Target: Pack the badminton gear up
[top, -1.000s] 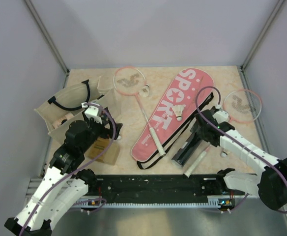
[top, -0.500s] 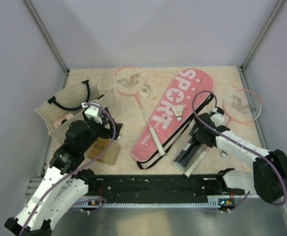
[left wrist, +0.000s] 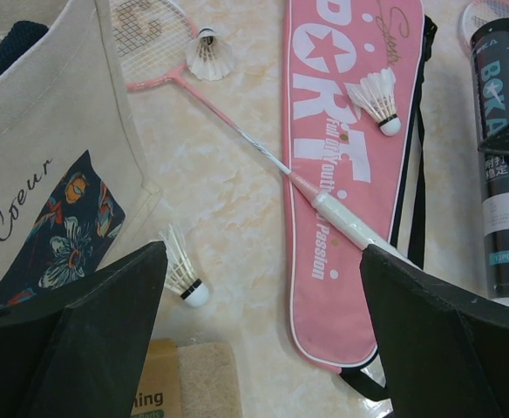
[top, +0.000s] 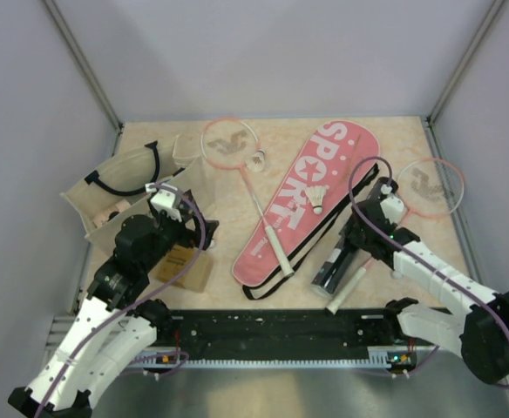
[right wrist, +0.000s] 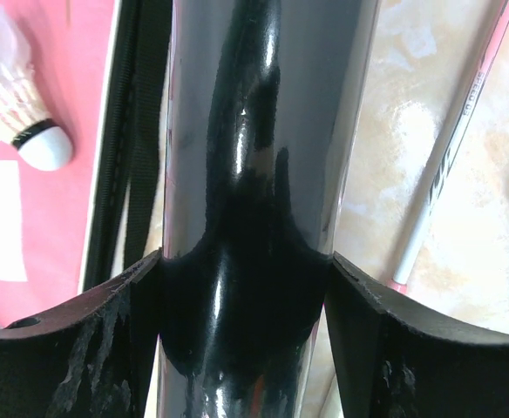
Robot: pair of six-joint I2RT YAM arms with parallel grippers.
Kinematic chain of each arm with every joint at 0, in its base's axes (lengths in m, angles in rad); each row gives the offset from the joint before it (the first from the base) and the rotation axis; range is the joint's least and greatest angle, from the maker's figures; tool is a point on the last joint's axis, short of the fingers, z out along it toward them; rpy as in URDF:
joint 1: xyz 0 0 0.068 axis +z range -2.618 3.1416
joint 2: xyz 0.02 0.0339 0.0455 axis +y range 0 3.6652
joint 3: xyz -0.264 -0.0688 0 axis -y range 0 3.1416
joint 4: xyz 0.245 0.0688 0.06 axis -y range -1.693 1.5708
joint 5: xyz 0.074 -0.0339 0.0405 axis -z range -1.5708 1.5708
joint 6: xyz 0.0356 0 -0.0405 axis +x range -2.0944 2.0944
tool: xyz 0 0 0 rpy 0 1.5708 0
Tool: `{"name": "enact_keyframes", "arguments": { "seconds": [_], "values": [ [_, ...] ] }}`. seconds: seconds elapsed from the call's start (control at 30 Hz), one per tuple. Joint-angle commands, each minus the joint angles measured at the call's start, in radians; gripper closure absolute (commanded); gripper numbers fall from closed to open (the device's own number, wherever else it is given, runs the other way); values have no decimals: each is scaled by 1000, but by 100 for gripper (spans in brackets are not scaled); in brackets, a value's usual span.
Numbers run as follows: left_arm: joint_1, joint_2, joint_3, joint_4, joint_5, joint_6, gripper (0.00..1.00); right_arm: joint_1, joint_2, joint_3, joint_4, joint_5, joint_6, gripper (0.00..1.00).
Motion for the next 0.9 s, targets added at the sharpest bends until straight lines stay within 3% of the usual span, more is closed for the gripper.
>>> {"name": "enact_keyframes", "arguments": {
  "seconds": [0.0,0.27,0.5,0.67,0.87],
  "values": [
    [2,-16,-4,56,30,-11,3,-11,-90,10,27,9,-7,53],
    [2,49,77,20,95,-81,5,-10,-173,64,169,-162,-293,55],
    [5,297,343,-174,134,-149,13,-8,-135,204,337,-460,-554,56],
    [3,406,497,-200,240,-199,21,2,-89,245,456,-694,-723,57],
    [3,500,708,-197,273,-215,24,85,-26,276,438,-888,-999,54]
  ]
}}
